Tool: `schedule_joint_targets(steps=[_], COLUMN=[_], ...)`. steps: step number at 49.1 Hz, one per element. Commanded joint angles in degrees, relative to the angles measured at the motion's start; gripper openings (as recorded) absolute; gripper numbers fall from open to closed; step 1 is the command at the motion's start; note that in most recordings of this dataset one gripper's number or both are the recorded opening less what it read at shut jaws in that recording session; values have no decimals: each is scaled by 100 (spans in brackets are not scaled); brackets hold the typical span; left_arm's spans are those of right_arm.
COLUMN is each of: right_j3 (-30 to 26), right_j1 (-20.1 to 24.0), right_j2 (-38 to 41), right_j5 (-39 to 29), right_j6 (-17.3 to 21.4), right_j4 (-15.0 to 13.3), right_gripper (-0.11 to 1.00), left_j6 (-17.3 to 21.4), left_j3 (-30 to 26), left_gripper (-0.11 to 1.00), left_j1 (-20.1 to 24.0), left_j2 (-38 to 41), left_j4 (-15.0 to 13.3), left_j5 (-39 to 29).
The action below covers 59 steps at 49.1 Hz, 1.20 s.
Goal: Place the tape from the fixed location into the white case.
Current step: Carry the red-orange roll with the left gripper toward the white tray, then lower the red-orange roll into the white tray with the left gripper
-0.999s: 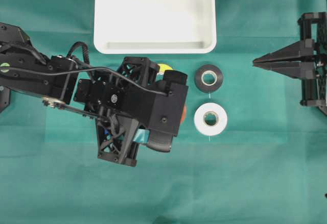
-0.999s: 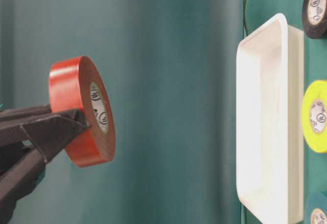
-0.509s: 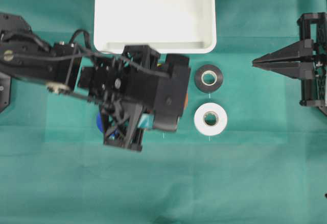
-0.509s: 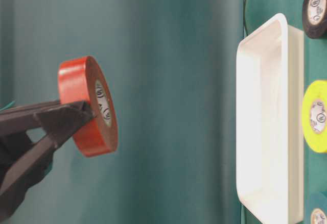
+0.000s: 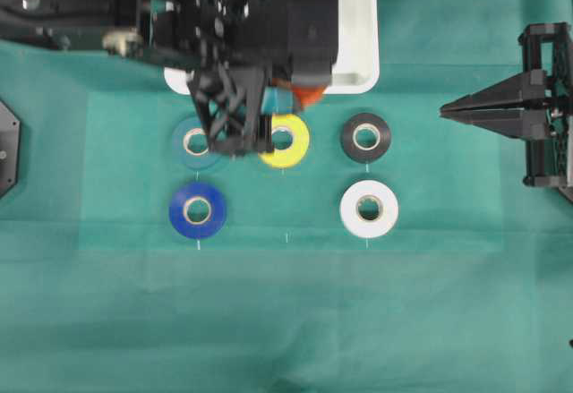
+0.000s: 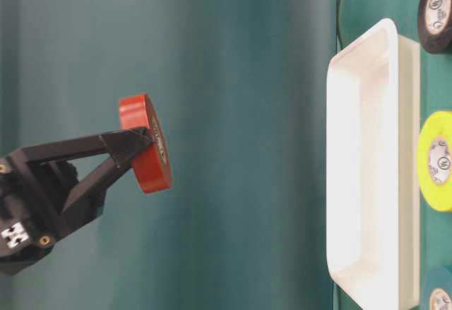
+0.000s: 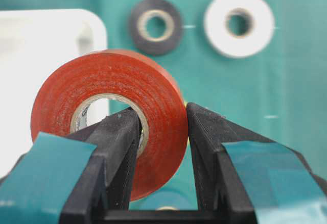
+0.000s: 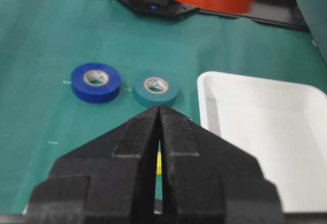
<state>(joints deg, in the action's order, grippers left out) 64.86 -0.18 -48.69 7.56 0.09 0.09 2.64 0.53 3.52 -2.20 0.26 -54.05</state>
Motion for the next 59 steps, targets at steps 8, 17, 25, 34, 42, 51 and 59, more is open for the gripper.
schedule_joint_targets(steps=[8,17,25,34,42,51,59], right_j3=[-79,-79,-79,-79,-79,-79,-79], right_j1=[-9,-9,-9,0,0,0,-9], right_j2=[18,9,9,9,18,9,9], right_j5=[26,26,26,26,26,26,26], right_j6=[9,9,9,9,9,9,9], right_j4=[-9,-9,-9,-9,-9,-9,-9], right_gripper=[0,0,0,0,0,0,0], left_j6=[88,193,193,193,193,193,193], left_j3=[-88,-88,-53,26,105,220,334], left_gripper=[27,27,27,27,27,27,27], left_j1=[431,589,589,589,589,589,589], left_j2=[-246,-246,-246,-264,-237,-229,-220], left_j4=[9,9,9,9,9,9,9], left_j5=[26,26,26,26,62,62,211])
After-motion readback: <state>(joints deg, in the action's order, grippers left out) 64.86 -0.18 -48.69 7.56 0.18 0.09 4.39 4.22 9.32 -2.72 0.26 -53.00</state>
